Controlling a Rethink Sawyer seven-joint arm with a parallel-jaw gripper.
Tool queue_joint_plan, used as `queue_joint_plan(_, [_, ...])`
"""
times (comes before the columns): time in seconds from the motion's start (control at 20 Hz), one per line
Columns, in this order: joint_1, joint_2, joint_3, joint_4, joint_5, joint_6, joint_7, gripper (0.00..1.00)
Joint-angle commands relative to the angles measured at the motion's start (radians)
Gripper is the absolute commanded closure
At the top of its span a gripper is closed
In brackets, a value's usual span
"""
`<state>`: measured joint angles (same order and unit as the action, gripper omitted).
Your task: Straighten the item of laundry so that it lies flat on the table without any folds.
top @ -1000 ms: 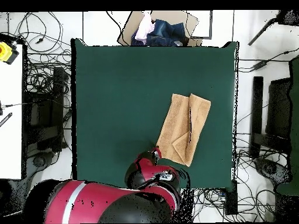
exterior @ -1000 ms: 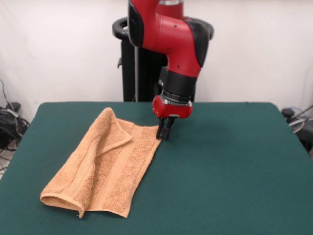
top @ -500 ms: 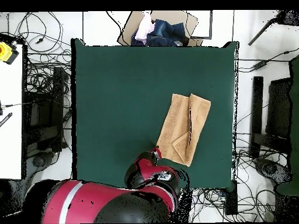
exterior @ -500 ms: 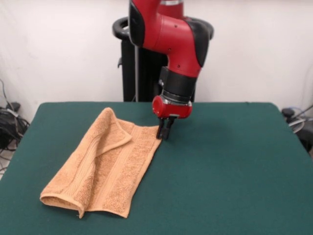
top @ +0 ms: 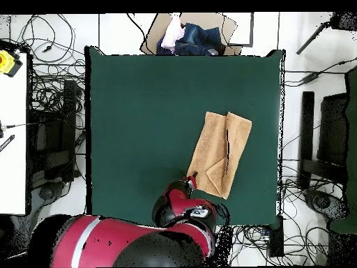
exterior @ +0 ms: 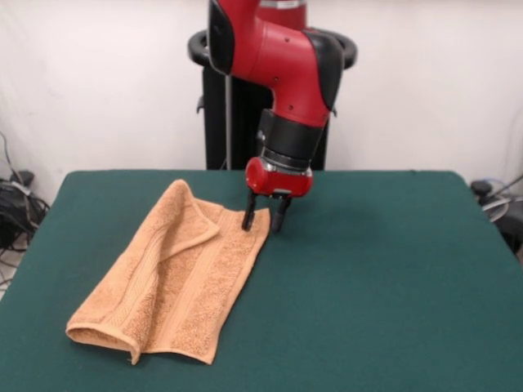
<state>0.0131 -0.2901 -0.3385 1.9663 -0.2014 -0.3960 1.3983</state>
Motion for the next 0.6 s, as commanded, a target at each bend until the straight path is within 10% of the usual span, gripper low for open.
queue_joint_plan(0.05, [-0.074,0.241,-0.013,-0.242,0.133,0.079,0.143,0.0])
queue_joint_plan(0.6, [-0.021,0.254,-0.036,-0.235,0.193,0.113,0.161,0.0])
